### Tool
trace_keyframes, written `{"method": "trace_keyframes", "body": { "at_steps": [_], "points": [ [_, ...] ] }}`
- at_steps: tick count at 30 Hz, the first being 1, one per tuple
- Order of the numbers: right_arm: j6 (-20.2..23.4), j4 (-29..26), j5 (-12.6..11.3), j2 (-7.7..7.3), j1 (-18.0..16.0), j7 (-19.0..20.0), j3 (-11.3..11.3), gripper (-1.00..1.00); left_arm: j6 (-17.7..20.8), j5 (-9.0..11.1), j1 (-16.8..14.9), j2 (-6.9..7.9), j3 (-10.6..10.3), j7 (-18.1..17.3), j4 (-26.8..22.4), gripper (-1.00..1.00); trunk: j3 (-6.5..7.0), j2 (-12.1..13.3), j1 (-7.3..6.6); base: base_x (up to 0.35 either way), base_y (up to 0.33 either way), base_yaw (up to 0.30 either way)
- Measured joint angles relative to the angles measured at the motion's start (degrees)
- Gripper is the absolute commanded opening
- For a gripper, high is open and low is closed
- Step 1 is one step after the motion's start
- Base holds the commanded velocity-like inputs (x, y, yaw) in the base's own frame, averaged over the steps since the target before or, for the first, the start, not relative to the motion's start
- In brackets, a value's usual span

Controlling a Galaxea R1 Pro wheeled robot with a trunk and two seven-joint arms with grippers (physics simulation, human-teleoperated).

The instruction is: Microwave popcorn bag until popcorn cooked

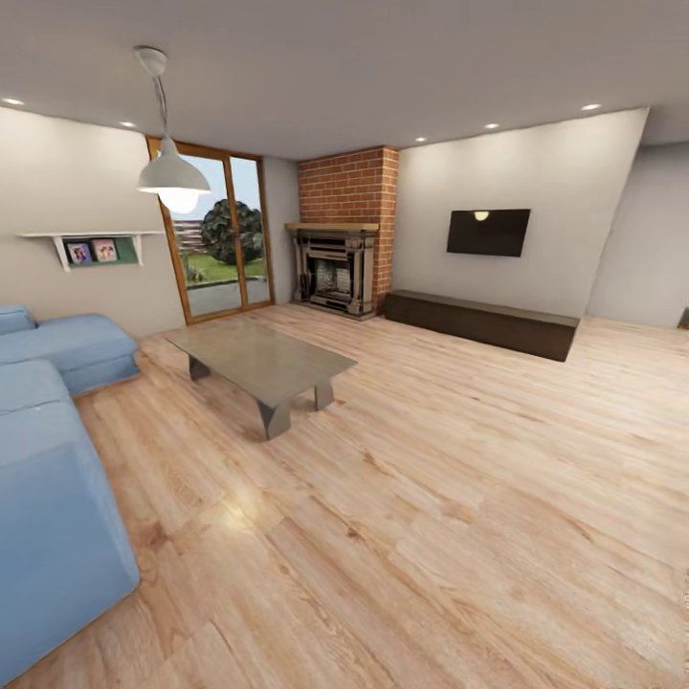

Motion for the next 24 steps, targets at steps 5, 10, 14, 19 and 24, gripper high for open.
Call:
{"method": "trace_keyframes", "body": {
  "at_steps": [5, 10, 14, 19, 24],
  "points": [
    [-0.1, 0.0, 0.1, -0.03, 0.0, 0.0, 0.0, 1.0, 0.1, -0.4, 0.0, -0.03, -0.1, 0.3, 0.1, 1.0, 0.0, 0.0, -0.01, 0.312, 0.0, -0.295],
    [-0.1, 0.0, 0.0, -0.04, 0.0, 0.0, 0.0, 1.0, 0.1, -0.1, 0.0, 0.04, -0.1, 0.4, 0.1, 1.0, 0.0, 0.0, -0.01, 0.32, 0.0, -0.295],
    [-0.2, 0.0, 0.0, -0.02, 0.0, 0.0, 0.0, 1.0, 0.1, 0.1, 0.0, 0.06, -0.1, 0.4, 0.1, 1.0, 0.0, 0.0, -0.01, 0.321, 0.0, -0.295],
    [-0.2, 0.0, 0.1, 0.03, 0.0, 0.0, 0.0, 1.0, 0.2, 0.2, 0.0, 0.1, -0.2, 0.4, 0.1, 1.0, 0.0, 0.0, -0.01, 0.321, 0.0, -0.294],
    [-0.2, 0.0, 0.1, 0.06, 0.0, 0.0, 0.0, 1.0, 0.2, 0.2, 0.0, 0.14, -0.2, 0.5, 0.1, 1.0, 0.0, 0.0, -0.01, 0.321, 0.0, -0.294]
  ]
}}
